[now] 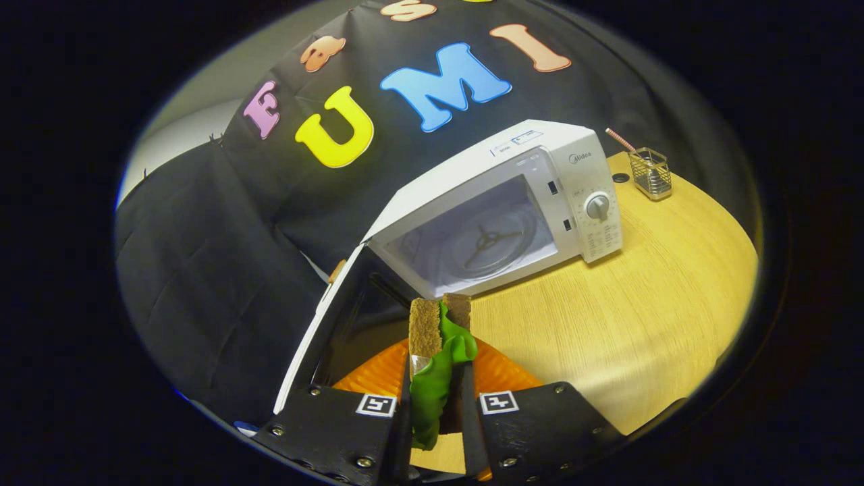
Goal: Open the microwave, put the food inside, and close the microwave door.
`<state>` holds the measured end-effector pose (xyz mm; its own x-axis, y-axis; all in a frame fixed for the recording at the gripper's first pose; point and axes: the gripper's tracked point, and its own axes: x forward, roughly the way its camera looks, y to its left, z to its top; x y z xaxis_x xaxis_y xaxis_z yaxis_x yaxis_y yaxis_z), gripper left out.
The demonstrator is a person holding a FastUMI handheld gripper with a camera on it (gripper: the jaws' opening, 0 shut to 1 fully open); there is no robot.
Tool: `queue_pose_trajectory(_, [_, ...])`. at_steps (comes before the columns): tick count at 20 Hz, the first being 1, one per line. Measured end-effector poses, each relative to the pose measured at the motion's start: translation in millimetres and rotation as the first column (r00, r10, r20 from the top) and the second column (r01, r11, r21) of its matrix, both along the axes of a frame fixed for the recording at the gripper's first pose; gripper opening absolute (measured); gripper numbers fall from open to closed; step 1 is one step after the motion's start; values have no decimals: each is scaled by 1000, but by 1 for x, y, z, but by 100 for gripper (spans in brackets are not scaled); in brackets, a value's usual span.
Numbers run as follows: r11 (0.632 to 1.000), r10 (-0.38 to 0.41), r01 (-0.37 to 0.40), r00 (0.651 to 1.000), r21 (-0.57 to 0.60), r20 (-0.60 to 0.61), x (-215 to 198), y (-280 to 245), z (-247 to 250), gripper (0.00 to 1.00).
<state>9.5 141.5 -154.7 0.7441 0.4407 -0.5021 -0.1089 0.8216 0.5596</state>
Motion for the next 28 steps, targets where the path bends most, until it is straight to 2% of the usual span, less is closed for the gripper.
queue_pose_trajectory(10, [985,-160,155,984,70,76,77,17,-16,30])
queue_pose_trajectory(18, [955,-279,267,956,128,90,132,26,-45,30])
queue_pose_trajectory(23, [925,-346,323,933,202,93,170,29,-58,30])
queue_pose_trajectory(28, [882,-428,386,897,272,114,206,26,-72,30])
